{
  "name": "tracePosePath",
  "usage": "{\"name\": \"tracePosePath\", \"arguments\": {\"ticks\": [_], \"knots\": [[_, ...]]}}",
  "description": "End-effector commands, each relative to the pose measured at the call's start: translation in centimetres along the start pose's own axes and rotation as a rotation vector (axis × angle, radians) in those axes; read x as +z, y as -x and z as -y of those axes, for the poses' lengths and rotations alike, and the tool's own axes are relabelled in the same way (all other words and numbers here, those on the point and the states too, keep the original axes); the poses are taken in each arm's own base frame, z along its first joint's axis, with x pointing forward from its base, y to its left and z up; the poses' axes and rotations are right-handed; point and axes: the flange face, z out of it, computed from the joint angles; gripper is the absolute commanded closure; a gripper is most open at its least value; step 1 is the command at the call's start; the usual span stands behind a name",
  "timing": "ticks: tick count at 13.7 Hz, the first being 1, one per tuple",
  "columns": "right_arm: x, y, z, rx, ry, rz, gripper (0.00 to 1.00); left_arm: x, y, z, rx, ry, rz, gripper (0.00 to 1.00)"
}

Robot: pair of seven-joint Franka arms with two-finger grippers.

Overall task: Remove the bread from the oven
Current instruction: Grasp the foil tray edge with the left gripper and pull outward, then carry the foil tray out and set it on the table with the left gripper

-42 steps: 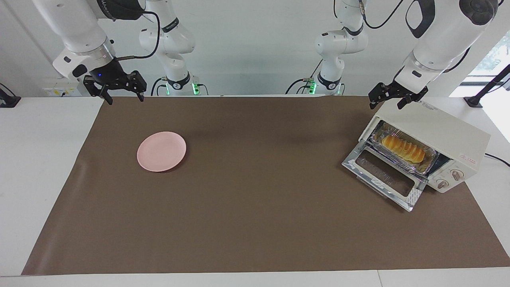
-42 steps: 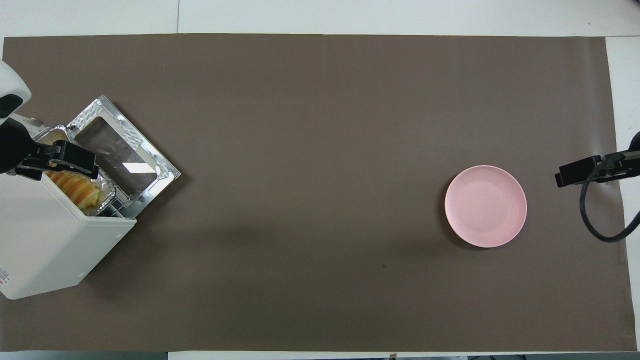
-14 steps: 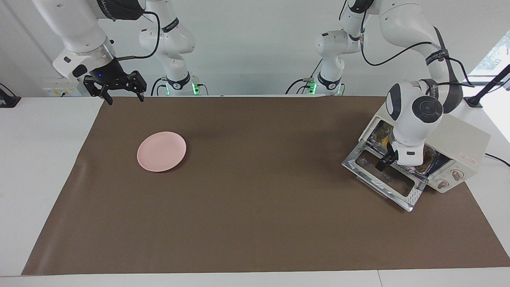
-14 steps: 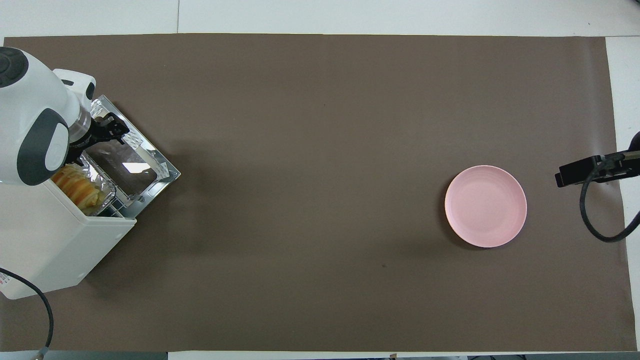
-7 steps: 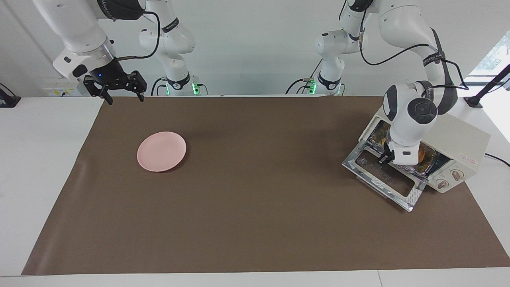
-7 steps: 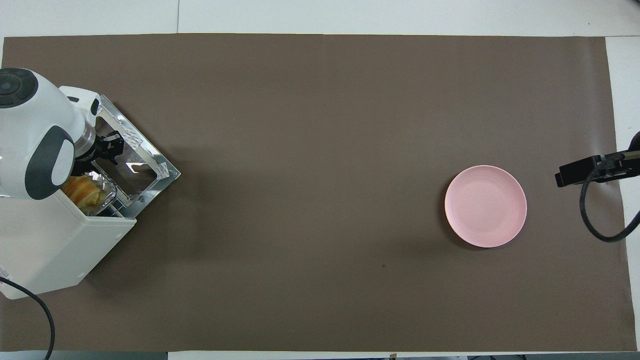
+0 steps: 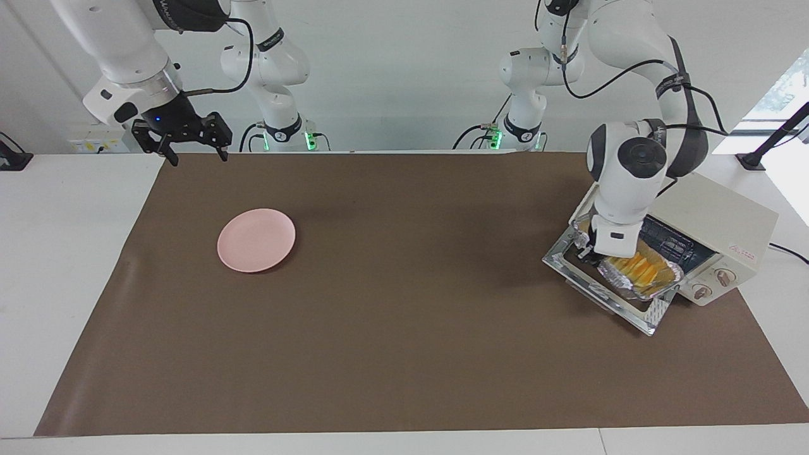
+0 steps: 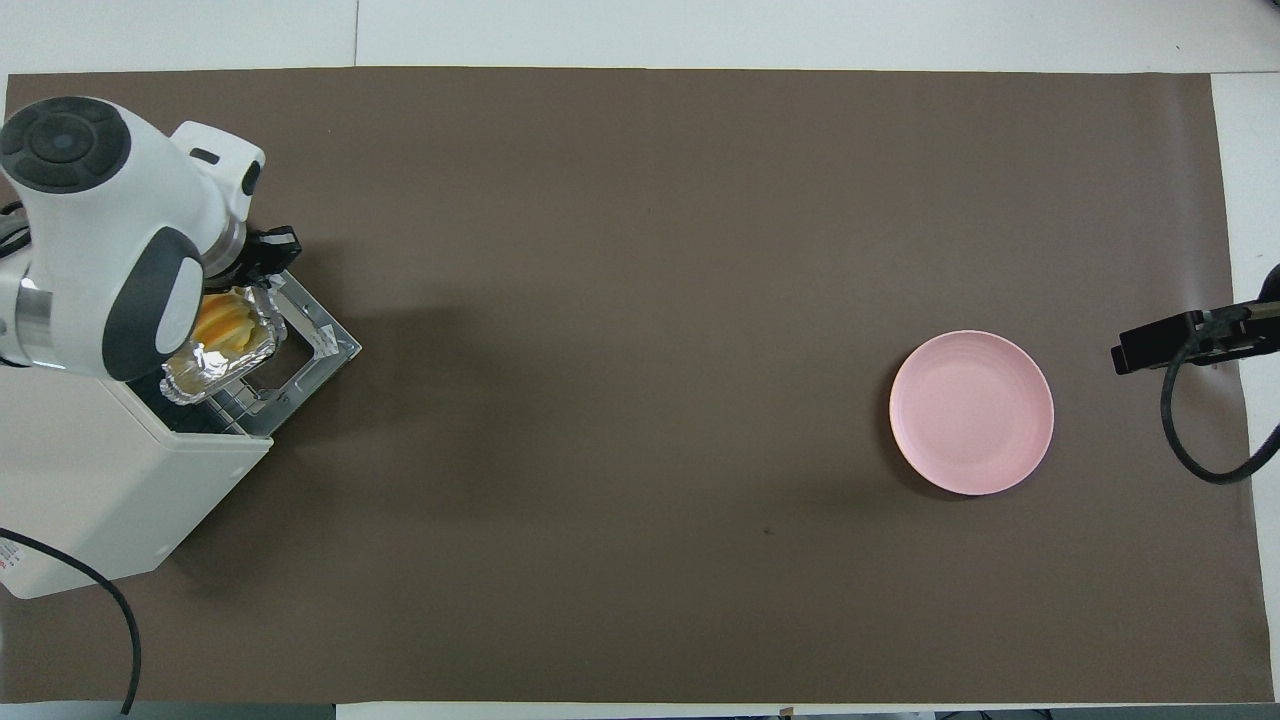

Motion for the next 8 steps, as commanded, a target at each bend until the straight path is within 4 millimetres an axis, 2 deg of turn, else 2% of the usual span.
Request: {"name": "tracePosePath", "arguments": {"ticks": [1, 3, 4, 5, 8], "knots": [[0.0, 0.6, -0.3, -0.007, -0.010, 0.004, 0.00, -2.2, 3.3, -9.6, 0.164, 0.074, -0.009, 1.00], [0.0, 0.6, -0.3, -0.009, -0.010, 0.004, 0.00, -2.2, 8.2, -15.8, 0.233, 0.149, 0.044, 1.00], [0.0, 0.6, -0.3, -0.003, -0.010, 0.002, 0.00, -2.1, 11.5, -19.0, 0.300, 0.143, 0.053, 1.00], [0.0, 0.6, -0.4, -0.004, -0.009, 0.002, 0.00, -2.1, 13.5, -20.8, 0.337, 0.137, 0.058, 1.00], [0.0, 0.7, -1.5, 0.020, -0.011, 0.003, 0.00, -1.5, 17.3, -24.1, 0.403, 0.154, 0.041, 1.00]]}}
